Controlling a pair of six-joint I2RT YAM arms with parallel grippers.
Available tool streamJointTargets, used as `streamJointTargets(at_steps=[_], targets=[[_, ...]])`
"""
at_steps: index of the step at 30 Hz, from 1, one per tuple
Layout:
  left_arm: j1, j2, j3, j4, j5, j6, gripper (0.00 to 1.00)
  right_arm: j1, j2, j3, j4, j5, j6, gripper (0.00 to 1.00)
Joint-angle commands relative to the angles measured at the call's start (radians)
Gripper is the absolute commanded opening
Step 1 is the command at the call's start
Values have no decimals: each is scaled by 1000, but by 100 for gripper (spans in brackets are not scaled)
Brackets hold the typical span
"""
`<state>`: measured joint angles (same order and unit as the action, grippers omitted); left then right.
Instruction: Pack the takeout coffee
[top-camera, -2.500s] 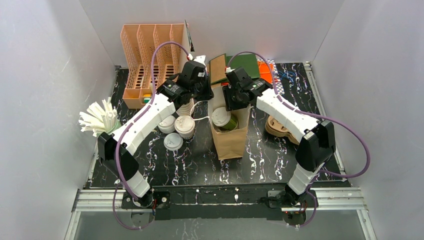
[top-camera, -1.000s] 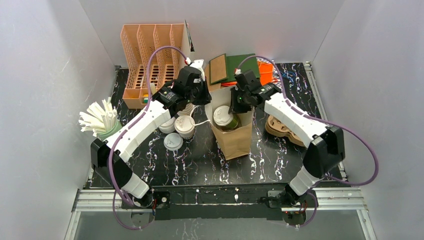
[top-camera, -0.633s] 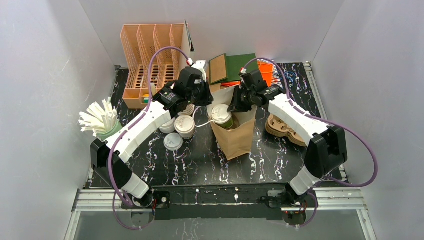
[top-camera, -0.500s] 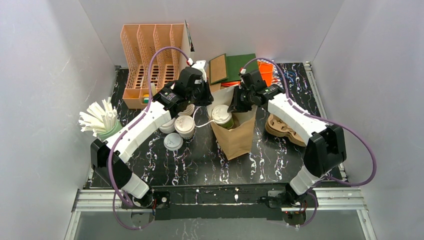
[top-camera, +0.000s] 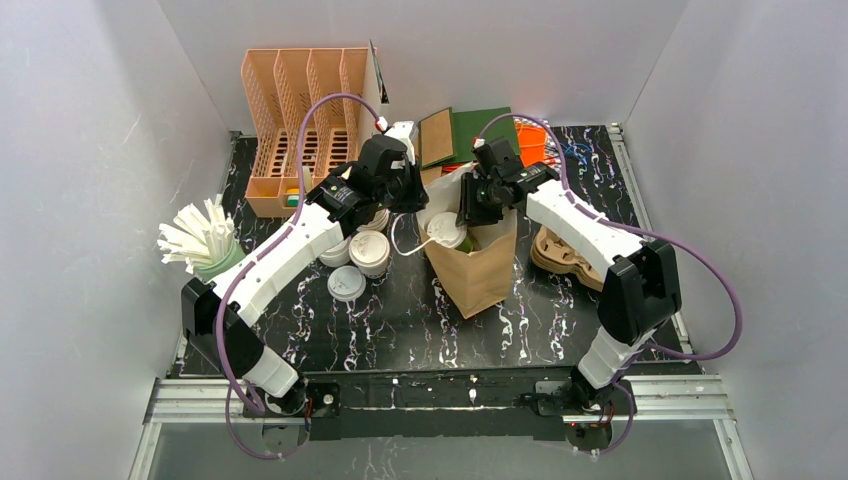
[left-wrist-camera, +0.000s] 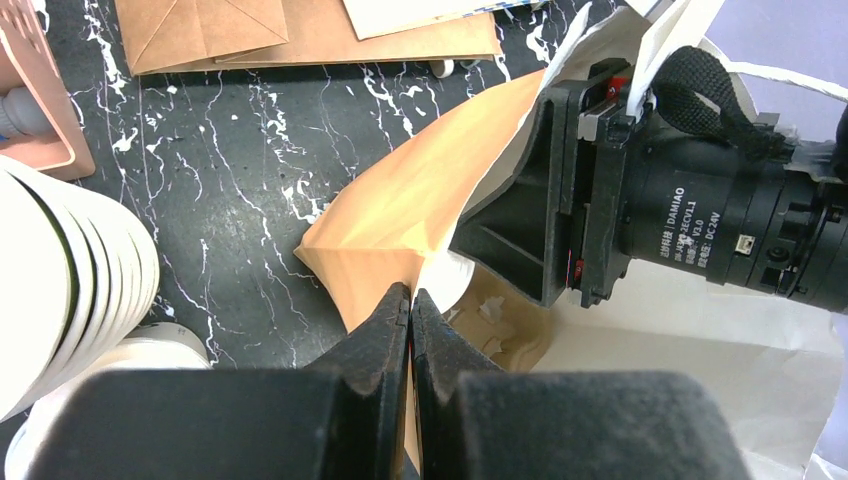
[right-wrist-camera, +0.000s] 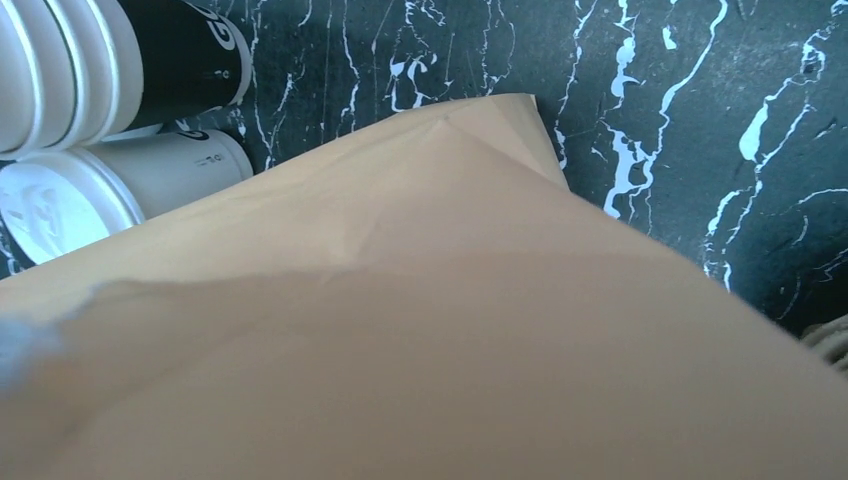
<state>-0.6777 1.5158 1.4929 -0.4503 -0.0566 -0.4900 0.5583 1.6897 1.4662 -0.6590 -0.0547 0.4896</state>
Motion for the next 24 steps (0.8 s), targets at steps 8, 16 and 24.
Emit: streamJointTargets(at_steps=[8, 16, 24], targets=[[-1, -17, 11, -68, -39, 33, 0, 43, 25, 35, -155, 238, -68, 49], [0, -16, 15, -70, -31, 41, 0, 60, 24, 63, -129, 280, -83, 23], [-2, -21, 18, -100, -13, 100, 0, 67, 69, 92, -115, 294, -95, 14]])
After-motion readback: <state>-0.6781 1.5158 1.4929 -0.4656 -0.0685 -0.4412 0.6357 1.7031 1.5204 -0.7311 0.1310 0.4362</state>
